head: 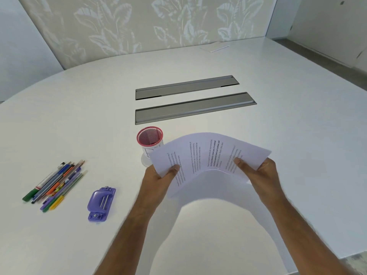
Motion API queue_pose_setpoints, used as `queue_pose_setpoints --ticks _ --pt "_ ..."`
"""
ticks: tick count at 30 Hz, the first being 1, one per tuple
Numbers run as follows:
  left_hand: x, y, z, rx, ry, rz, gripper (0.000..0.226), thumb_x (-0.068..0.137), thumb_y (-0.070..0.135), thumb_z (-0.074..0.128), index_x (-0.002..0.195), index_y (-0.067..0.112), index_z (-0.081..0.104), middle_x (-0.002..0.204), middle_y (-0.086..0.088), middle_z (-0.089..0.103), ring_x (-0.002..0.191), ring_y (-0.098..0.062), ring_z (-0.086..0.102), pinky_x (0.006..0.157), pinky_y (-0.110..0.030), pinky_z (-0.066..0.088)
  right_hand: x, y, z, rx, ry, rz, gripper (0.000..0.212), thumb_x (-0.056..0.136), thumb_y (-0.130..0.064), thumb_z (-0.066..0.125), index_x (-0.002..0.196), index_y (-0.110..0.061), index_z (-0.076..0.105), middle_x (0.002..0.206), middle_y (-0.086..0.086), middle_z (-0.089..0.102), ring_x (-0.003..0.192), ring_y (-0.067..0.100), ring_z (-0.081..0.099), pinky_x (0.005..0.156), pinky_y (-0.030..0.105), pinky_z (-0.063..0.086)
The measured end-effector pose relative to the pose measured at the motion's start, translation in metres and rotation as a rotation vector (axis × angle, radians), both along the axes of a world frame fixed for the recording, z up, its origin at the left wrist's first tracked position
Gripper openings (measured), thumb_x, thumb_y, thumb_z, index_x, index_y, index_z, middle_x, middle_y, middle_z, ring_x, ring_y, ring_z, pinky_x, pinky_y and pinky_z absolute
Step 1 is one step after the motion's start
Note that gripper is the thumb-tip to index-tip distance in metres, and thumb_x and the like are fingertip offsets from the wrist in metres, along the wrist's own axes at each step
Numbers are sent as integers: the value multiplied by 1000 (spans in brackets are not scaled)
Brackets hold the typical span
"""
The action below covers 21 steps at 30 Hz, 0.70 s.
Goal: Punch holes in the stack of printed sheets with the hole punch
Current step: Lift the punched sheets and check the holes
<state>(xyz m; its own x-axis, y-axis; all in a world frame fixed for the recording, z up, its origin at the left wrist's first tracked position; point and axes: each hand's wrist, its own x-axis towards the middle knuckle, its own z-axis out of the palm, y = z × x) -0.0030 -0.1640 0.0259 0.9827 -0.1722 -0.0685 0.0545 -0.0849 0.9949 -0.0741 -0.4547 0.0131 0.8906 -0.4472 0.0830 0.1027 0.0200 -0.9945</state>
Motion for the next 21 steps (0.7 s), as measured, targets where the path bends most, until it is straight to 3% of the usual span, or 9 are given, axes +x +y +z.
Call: queue_pose_setpoints --ticks 3,7,12,18,21 --pt "2 0 6 -11 -18 25 43 85 42 75 125 26 70 108 9 82 98 -17 79 78 -33 66 3 0 11 -2 -20 13 22 89 -21 85 106 -35 83 108 -8 84 98 14 82 77 18 62" --pt "4 1 12 -7 -69 28 30 88 39 77 117 35 70 104 16 81 92 -10 79 71 -24 65 4 -1 14 -55 -20 -19 24 84 -34 86 107 -37 81 108 -12 84 95 10 82 75 21 63" --pt "3 -4 2 -1 -35 -15 27 99 23 73 126 22 72 115 9 81 104 -14 77 83 -27 63 4 1 -10 -40 96 -30 15 85 -24 88 99 -26 82 100 -10 85 94 15 82 70 18 62" --pt "4 -2 7 6 2 60 31 86 46 71 115 35 71 97 19 80 88 -9 77 62 -19 61 1 -3 -3 -42 77 1 23 82 -32 91 104 -34 83 105 -10 84 96 10 81 74 15 61" --pt "6 2 12 -59 3 94 37 83 48 73 117 34 69 97 15 80 88 -10 77 62 -19 61 1 -7 9 -75 46 19 32 76 -45 90 106 -40 81 106 -12 84 95 8 81 74 15 60"
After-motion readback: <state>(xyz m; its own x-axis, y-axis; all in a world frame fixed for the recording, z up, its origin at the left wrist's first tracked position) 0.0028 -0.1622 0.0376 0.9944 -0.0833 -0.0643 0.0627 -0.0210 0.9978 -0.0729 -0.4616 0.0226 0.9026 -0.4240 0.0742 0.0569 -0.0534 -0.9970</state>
